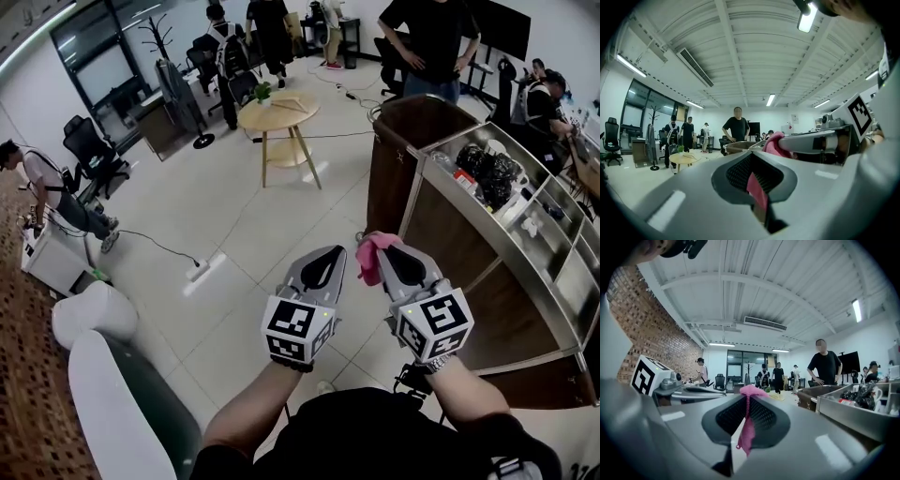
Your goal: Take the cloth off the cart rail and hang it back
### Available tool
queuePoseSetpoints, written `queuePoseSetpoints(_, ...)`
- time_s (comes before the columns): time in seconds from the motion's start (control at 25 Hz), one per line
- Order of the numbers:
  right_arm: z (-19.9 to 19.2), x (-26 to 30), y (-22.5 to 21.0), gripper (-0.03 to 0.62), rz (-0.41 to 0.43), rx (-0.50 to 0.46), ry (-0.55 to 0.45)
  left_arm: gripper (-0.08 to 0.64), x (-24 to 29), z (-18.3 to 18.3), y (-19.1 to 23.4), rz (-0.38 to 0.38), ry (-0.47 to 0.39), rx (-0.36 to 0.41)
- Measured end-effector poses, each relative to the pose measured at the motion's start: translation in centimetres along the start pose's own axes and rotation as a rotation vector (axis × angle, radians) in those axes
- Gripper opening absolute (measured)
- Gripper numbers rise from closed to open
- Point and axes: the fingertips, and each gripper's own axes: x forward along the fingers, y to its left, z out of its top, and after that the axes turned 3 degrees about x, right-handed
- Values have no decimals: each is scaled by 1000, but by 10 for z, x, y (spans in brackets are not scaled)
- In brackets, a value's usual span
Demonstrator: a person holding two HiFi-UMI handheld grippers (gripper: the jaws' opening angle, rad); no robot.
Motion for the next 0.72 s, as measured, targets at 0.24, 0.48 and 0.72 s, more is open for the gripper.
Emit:
queuePoseSetpoints(0.24,-3,66,22,18,-39,3,18,3,-9,-8,72,-21,-5,-27)
queuePoseSetpoints(0.48,-12,111,14,18,-41,-11,23,3,9,-22,114,-23,-14,-48)
queuePoseSetpoints(0.72,-29,147,-15,18,-71,3,35,3,47,-42,139,-57,-2,-67)
